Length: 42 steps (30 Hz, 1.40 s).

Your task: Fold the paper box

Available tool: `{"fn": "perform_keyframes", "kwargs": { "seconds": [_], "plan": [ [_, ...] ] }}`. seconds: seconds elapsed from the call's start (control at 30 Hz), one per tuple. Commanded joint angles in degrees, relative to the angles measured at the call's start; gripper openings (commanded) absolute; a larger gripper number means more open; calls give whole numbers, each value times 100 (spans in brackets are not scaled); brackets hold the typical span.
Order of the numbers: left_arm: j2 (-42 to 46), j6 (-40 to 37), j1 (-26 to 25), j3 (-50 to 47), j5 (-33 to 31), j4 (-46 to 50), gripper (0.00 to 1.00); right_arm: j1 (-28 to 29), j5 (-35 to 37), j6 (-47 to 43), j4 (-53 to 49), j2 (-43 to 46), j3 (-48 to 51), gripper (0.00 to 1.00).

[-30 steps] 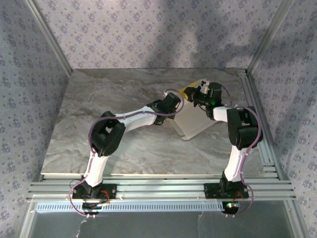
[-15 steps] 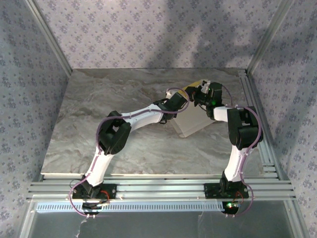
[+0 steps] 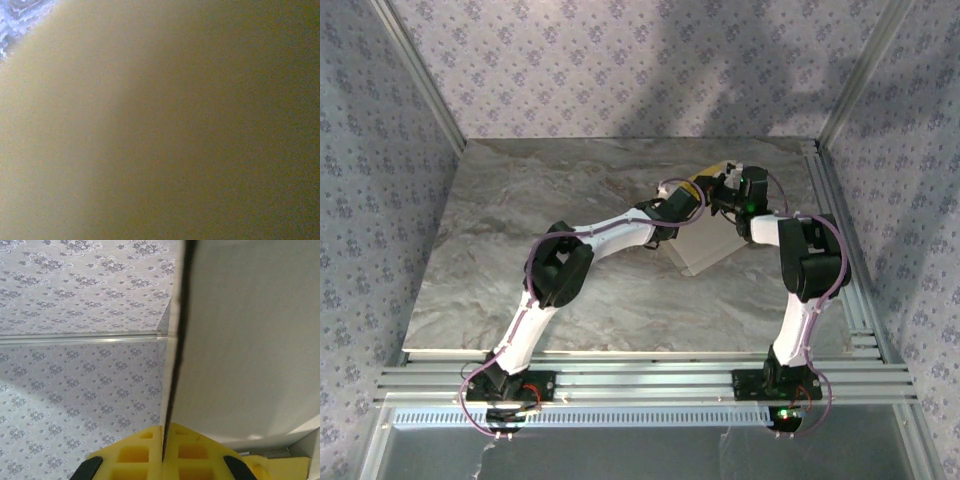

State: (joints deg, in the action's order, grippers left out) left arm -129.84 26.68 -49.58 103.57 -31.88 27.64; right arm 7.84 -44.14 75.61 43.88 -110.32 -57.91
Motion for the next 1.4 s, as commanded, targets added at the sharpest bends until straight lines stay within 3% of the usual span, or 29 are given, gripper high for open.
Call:
{"fn": "perform_keyframes", "kwargs": {
  "seconds": [0.0,0.17,0.57,0.8,1.37],
  "plan": [
    [-232,-44,52,337,-90,65,18,104,-398,26,-143,-23,69,0],
    [-375,-49,102,576,-311,298,0,104,-389,71,-108,1,85,0],
    [-562,226,194,1125,-1216,999,0,227,-184,270,-47,77,225,0],
    [-788,830,301,1423,-1510,1525,0,358,180,692,246,99,450,0],
    [-582,1434,516,605,-1536,684,0,534,595,1098,1284,-260,781,0]
  ]
}}
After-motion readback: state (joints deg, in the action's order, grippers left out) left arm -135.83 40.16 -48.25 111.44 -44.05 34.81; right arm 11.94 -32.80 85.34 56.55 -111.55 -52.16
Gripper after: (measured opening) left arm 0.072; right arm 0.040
